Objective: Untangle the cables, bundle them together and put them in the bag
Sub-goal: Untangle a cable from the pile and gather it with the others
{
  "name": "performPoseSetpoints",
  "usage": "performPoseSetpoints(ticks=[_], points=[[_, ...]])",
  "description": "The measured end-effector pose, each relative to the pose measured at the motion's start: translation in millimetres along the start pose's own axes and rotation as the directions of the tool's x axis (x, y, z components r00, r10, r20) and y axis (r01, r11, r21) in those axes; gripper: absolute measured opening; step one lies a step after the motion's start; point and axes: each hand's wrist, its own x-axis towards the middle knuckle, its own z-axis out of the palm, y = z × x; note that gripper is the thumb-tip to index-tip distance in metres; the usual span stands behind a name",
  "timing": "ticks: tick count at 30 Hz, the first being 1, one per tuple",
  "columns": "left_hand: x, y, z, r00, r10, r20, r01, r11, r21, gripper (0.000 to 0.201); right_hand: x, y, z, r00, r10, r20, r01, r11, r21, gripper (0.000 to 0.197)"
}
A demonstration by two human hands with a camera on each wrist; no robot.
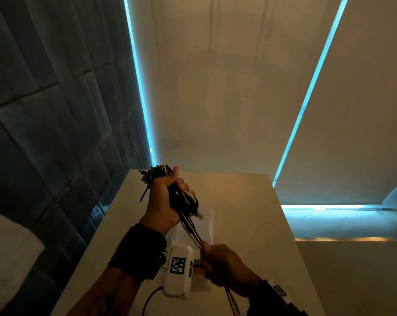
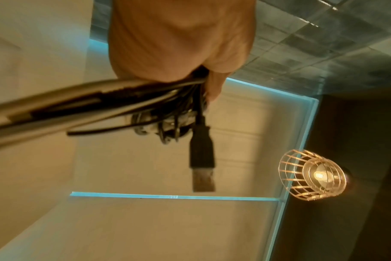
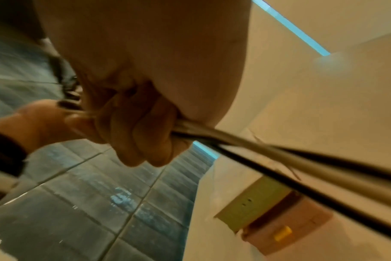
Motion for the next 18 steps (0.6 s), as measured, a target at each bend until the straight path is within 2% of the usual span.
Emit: performPoseSetpoints(ticks=[3, 6, 9, 11, 15, 18], points=[[-3, -3, -5, 0.998, -0.042, 0.043, 0.042, 0.999, -0.003, 0.031, -4, -3, -19, 1.0, 0.011, -0.004, -0.011, 0.998, -0.063, 0.042], [-6, -6, -9, 0.985, -0.127, 0.113, 0.122, 0.991, 0.053, 0.03, -9, -17, -41, 1.0, -0.022, 0.012, 0.025, 0.952, -0.304, 0.038], [-11, -4, -13, 0.959, -0.204, 0.198, 0.176, 0.973, 0.153, 0.029, -11, -41, -61, 0.999, -0.047, 0.015, 0.046, 0.799, -0.6, 0.035], [-12, -3, -15, 0.95, -0.225, 0.215, 0.176, 0.958, 0.227, 0.027, -14, -62, -73, 0.996, -0.09, 0.021, 0.078, 0.693, -0.716, 0.033], [-15, -3, -19, 0.939, -0.278, 0.2, 0.202, 0.921, 0.333, 0.032, -17, -105, -88, 0.979, -0.197, 0.044, 0.149, 0.556, -0.818, 0.032], [-24, -11, -13, 0.922, -0.304, 0.239, 0.187, 0.892, 0.411, 0.023, -13, -135, -85, 0.967, -0.248, 0.063, 0.18, 0.486, -0.855, 0.031]])
